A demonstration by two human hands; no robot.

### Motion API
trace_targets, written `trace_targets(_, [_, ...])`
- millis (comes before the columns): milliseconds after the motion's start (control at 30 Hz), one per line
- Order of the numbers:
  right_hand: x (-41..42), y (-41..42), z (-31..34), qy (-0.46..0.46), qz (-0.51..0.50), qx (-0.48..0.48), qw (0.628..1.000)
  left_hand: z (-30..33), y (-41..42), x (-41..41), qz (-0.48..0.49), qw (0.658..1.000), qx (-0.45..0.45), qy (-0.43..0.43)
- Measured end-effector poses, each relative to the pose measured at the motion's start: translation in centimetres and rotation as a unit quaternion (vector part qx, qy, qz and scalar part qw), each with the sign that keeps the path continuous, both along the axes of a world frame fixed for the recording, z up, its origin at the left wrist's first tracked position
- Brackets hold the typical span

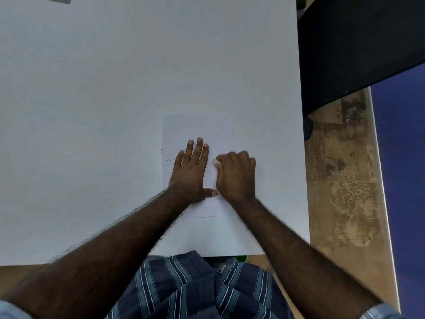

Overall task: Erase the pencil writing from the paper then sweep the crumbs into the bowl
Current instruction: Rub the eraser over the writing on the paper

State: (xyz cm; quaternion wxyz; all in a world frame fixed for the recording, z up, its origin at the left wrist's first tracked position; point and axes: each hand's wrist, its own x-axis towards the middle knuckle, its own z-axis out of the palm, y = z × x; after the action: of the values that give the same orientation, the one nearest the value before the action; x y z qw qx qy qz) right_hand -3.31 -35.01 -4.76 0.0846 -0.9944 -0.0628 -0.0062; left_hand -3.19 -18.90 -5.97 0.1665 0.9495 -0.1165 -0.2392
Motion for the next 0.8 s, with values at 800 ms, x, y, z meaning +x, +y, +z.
trace_targets(800, [1.2, -0.7, -0.2, -0.011, -0.048, 0.028, 0.998, 0.6, -0.1, 0.0, -0.004, 1.0, 0.01, 0.017])
